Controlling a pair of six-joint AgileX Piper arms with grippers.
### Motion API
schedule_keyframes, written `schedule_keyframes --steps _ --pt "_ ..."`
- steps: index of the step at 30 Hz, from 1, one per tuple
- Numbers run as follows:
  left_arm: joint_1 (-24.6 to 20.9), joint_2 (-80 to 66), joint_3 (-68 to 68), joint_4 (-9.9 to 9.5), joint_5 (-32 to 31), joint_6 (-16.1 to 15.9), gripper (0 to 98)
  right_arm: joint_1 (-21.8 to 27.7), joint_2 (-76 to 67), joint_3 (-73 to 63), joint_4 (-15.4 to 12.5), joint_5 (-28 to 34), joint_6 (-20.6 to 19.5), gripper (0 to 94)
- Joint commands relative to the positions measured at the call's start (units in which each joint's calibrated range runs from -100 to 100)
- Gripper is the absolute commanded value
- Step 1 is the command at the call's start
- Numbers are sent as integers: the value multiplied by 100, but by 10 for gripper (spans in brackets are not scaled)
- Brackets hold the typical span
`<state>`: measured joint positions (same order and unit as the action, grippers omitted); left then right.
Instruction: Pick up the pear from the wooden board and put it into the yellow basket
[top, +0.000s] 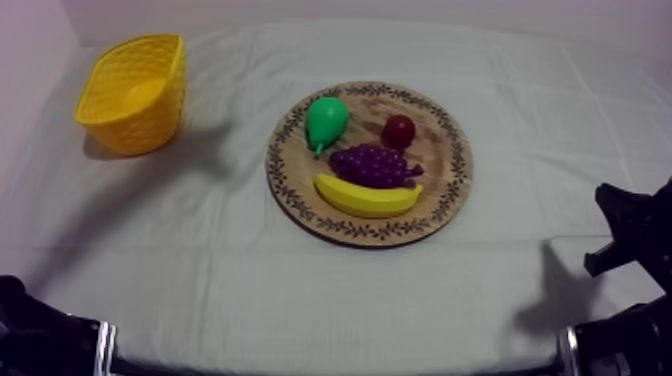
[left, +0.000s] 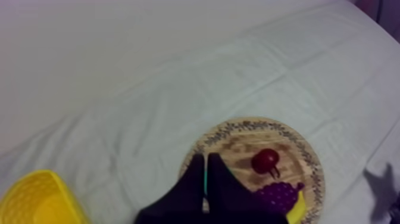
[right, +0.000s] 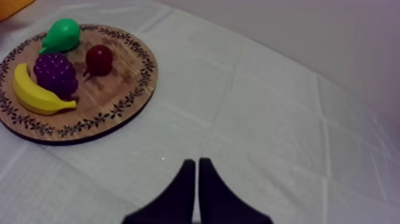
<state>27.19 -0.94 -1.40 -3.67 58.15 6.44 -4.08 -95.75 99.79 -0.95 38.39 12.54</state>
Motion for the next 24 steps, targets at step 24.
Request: schedule_keyframes --steps 24 --pt "282 1662 -1638 -184 2435 1251 347 2 -1 -1 0 0 -1 3"
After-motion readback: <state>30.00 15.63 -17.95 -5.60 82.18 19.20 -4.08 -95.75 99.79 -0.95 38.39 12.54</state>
